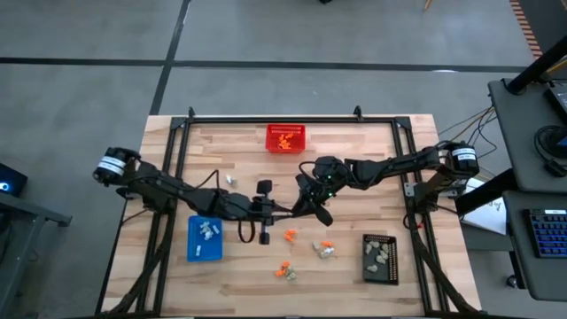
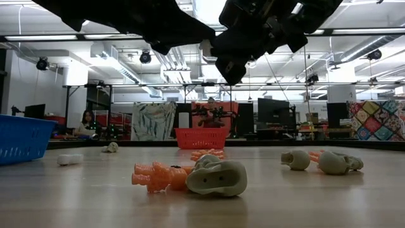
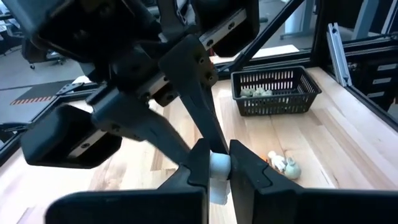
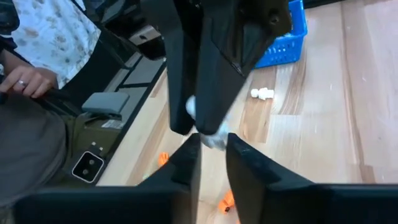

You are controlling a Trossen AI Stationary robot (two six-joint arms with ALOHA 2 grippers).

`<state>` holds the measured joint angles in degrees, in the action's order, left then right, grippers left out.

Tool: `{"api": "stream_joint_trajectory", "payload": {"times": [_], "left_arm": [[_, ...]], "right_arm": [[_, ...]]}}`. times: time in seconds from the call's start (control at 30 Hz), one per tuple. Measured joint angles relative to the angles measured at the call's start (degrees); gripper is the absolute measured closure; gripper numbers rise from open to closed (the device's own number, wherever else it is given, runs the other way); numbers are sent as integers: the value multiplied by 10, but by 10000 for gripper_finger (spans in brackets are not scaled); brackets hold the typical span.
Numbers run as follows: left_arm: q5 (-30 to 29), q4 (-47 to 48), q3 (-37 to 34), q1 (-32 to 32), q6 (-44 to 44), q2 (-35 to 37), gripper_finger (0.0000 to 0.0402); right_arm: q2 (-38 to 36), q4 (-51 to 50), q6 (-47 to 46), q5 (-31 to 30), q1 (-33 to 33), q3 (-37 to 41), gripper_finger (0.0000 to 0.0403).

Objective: Sort Halloween decoration
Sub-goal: Put the white skeleton toy into the blue bin

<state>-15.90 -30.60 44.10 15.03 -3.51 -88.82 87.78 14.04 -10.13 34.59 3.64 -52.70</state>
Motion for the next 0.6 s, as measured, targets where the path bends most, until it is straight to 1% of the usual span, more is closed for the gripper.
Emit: {"api": "stream_joint_trajectory", "payload": {"times": [0.1, 0.17, 0.23, 0.3, 0.4, 0.53, 0.6], "left_arm": [[0, 10, 1, 3, 1, 16, 399], [0, 35, 1, 4, 10, 30, 400], [0, 83, 1, 5, 30, 51, 400], [0, 140, 1, 6, 65, 79, 400], [0, 257, 3, 7, 144, 126, 401], [2, 486, 34, 7, 299, 179, 401], [8, 595, 59, 9, 379, 194, 401]], "right_arm": [[-2, 0, -5, -1, 0, -2, 312], [-4, -1, -6, -1, 0, -5, 294], [-6, -2, -12, -5, 2, -8, 281], [-8, -6, -29, -25, 4, -13, 271], [-8, -37, -38, -88, 5, -26, 263], [-8, -102, -28, -175, 5, -50, 264], [-8, -112, -28, -197, 5, -54, 268]]}}
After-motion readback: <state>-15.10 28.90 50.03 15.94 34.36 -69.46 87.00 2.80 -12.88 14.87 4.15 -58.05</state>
